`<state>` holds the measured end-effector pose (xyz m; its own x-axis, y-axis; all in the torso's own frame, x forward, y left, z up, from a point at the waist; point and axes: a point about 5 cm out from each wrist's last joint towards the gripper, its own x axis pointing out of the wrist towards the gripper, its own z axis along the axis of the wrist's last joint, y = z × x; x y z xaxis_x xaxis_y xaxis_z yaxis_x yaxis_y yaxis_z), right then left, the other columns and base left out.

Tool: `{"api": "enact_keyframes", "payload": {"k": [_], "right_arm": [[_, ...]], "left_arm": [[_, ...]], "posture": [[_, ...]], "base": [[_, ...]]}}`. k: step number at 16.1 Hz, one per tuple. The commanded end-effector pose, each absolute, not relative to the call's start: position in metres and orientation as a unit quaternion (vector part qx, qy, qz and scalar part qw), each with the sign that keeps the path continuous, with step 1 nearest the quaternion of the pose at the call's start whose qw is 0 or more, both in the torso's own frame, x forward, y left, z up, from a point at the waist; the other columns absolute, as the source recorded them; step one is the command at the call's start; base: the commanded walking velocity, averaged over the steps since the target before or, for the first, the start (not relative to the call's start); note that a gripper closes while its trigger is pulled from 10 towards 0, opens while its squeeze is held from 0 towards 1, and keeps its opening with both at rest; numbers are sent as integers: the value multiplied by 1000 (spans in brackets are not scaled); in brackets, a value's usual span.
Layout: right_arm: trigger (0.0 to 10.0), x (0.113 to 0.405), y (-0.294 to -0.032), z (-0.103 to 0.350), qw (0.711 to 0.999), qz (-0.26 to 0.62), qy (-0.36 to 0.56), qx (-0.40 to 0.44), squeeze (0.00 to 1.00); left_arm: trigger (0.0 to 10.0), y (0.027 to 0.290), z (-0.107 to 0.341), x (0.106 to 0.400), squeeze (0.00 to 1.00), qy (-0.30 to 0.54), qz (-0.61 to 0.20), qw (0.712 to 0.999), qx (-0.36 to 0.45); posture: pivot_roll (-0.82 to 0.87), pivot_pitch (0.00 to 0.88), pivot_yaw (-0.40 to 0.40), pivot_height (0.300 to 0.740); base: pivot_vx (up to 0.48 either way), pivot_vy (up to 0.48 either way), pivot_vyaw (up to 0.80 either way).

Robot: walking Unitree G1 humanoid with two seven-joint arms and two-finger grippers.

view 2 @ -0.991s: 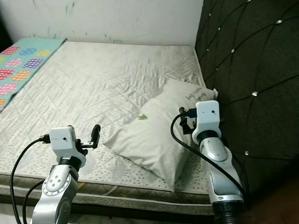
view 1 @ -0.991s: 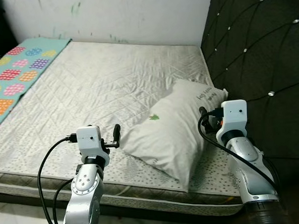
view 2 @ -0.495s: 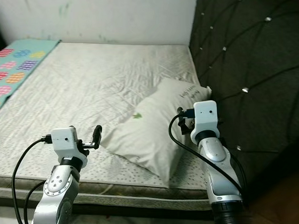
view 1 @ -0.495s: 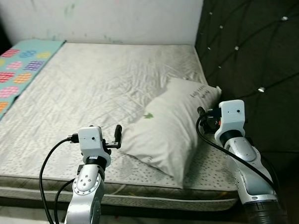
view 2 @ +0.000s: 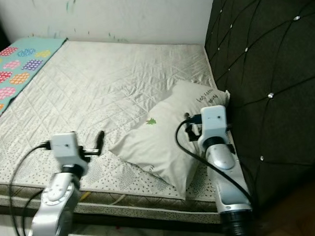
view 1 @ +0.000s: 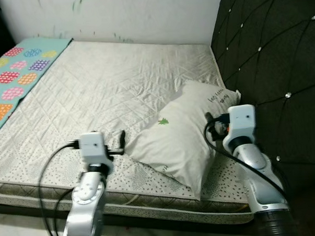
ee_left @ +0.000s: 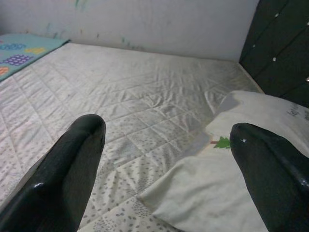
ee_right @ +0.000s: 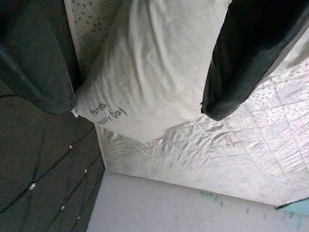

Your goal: Clean up the room

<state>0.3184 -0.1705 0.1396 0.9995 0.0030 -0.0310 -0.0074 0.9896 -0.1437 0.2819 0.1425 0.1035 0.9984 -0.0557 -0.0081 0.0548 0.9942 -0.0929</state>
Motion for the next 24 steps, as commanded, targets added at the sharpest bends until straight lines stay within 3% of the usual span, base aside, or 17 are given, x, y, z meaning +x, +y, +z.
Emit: {"api": "enact_keyframes", "payload": {"k": [1,6,8,10,11,17,24], "right_arm": [[10000,319,-175,141,997,-4,13,-71,0],[10000,321,-170,145,998,23,6,-65,0],[10000,323,-168,146,997,30,3,-69,0],[10000,325,-170,147,995,12,-4,-102,0],[10000,324,-169,146,997,10,-20,-70,0],[10000,320,-164,149,997,41,-24,-55,0],[10000,319,-165,148,998,42,-21,-42,0]], "left_arm": [[10000,137,102,282,0,9,-34,998,-48],[10000,143,104,279,0,9,-33,999,-39],[10000,146,105,278,0,13,-73,997,-18],[10000,155,108,280,0,11,-69,997,-16],[10000,157,111,282,0,3,-66,998,-21],[10000,139,115,275,0,-20,-82,995,-51],[10000,144,116,275,0,-19,-78,995,-57]], "posture": [[-65,36,7,740],[-61,36,-3,740],[-52,32,-2,740],[-52,28,2,740],[-52,29,3,740],[-66,22,6,740],[-58,28,5,740]], "base": [[0,401,0],[0,0,0],[0,0,0],[0,0,0],[0,0,0],[0,0,0],[272,0,0]]}}
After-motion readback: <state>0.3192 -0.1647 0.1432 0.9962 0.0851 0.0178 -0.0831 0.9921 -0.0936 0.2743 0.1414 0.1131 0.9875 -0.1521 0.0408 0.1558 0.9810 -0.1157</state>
